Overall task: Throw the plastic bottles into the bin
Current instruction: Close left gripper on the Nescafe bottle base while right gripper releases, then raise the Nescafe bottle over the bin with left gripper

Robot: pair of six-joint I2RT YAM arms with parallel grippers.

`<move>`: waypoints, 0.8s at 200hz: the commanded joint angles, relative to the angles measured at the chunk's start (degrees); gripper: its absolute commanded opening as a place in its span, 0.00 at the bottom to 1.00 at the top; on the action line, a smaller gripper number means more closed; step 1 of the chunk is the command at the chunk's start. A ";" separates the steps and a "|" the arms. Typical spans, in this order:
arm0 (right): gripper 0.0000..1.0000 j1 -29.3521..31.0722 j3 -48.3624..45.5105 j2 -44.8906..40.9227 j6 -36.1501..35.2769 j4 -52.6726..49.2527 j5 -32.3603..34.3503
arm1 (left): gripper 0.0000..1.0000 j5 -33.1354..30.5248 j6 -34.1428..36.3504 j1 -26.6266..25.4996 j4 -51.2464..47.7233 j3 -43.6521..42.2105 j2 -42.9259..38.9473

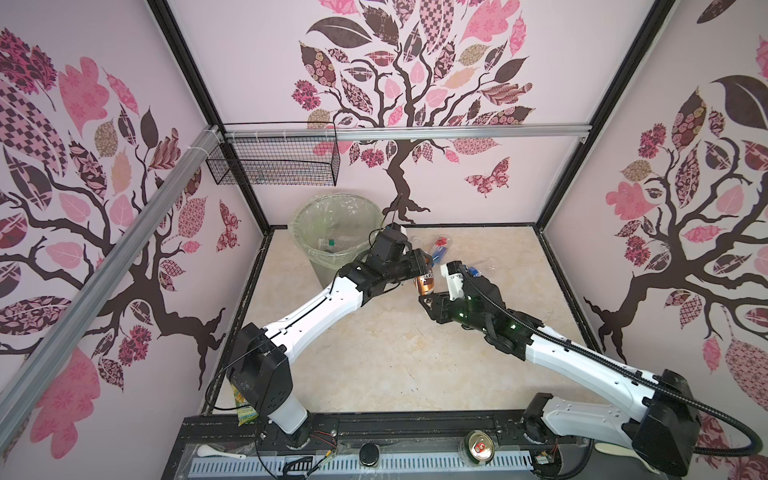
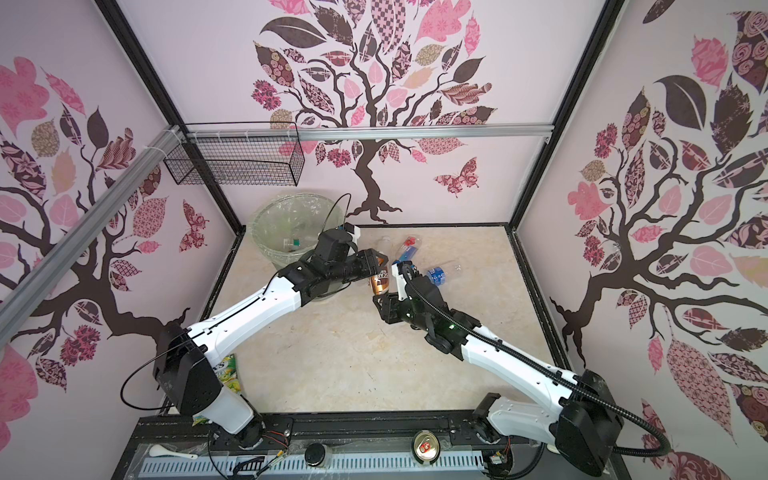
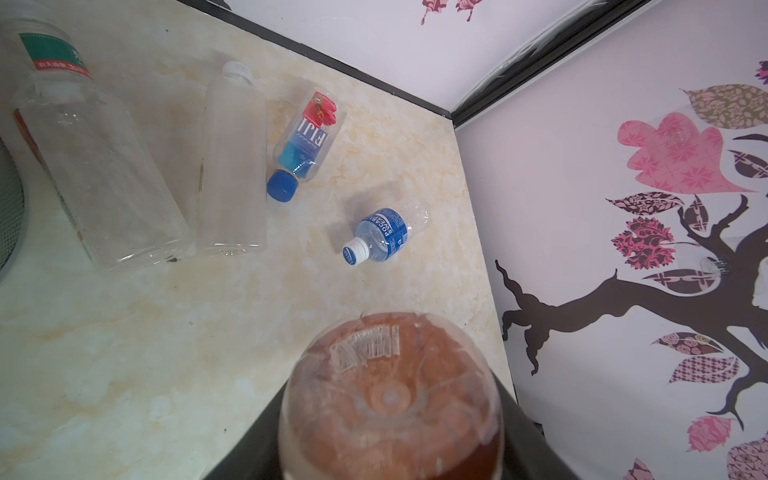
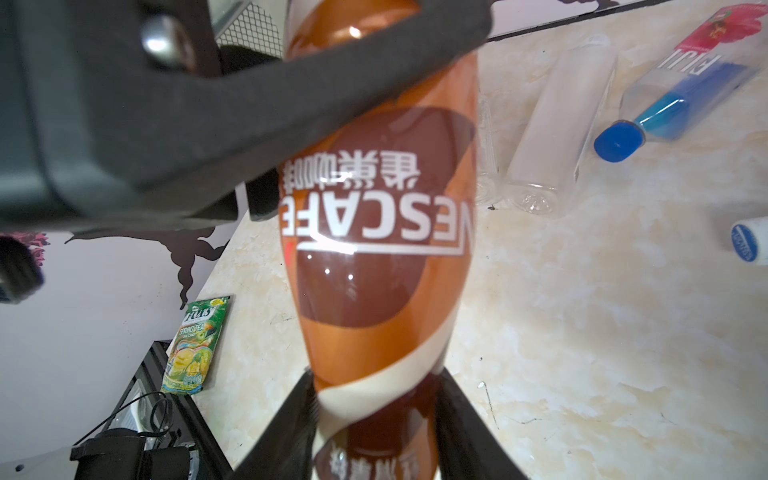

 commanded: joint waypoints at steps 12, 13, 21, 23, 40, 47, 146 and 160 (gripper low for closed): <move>0.65 0.17 1.78 -3.29 -0.29 -0.06 0.65 | 0.49 -2.20 3.06 1.63 -2.43 2.75 -1.99; 0.66 0.19 1.78 -3.32 -0.27 -0.12 0.72 | 0.49 -2.26 3.11 1.73 -2.49 2.79 -2.01; 0.72 0.14 1.70 -3.96 -0.49 -0.47 0.98 | 0.49 -2.68 3.88 2.21 -3.31 3.72 -2.16; 0.73 0.13 1.69 -4.10 -0.51 -0.53 1.10 | 0.49 -2.87 4.17 2.36 -3.51 3.96 -2.19; 0.84 0.17 1.19 -5.55 -0.99 -0.37 1.58 | 0.49 -5.18 6.64 3.20 -6.19 7.41 -2.38; 0.90 0.20 0.99 -6.12 -1.11 -0.02 1.72 | 0.49 -6.34 7.88 3.47 -7.45 9.25 -2.33; 1.00 0.21 13.95 -3.11 -3.99 -3.40 1.29 | 0.52 -37.53 36.45 4.61 2.44 26.29 -4.40; 1.00 0.19 17.84 -1.26 -4.88 -4.73 0.80 | 0.52 -39.39 41.66 5.05 7.59 27.55 -4.64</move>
